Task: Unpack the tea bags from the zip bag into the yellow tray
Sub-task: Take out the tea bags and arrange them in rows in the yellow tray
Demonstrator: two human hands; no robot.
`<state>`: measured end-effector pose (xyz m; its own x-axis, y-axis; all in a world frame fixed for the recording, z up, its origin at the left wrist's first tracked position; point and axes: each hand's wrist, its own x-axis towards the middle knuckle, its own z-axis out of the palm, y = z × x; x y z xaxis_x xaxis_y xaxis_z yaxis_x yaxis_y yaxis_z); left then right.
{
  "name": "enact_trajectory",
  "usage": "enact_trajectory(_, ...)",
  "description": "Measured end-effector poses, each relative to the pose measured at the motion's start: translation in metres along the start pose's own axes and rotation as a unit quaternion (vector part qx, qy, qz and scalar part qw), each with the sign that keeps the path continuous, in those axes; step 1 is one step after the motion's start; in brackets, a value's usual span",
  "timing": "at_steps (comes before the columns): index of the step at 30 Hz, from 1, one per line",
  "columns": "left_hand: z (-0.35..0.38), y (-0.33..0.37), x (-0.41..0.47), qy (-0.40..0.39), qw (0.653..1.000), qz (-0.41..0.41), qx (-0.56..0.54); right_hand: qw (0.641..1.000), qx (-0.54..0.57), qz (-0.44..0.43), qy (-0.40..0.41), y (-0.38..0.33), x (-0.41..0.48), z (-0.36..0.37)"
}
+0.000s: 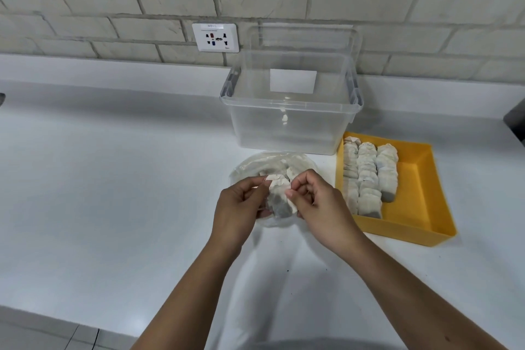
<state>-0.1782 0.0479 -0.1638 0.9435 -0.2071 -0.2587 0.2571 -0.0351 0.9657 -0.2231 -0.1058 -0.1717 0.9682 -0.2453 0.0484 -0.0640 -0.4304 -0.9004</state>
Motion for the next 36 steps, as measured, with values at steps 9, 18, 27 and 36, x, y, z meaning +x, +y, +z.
enact_trajectory(9,-0.006,0.003,-0.005,-0.01,0.999,0.022,0.04,1.0,-0.008,0.022,0.012,0.0,0.007,0.013)
enact_trajectory(18,-0.05,0.008,0.019,0.106,0.991,0.063,0.042,0.983,-0.145,0.077,-0.085,0.006,0.061,0.023)
enact_trajectory(27,-0.048,0.007,0.017,0.09,0.993,0.052,0.054,0.962,-0.244,0.099,-0.077,0.016,0.075,0.052)
enact_trajectory(36,-0.027,0.016,0.013,0.066,0.995,0.06,0.043,0.996,0.026,0.086,-0.022,0.001,0.038,-0.007)
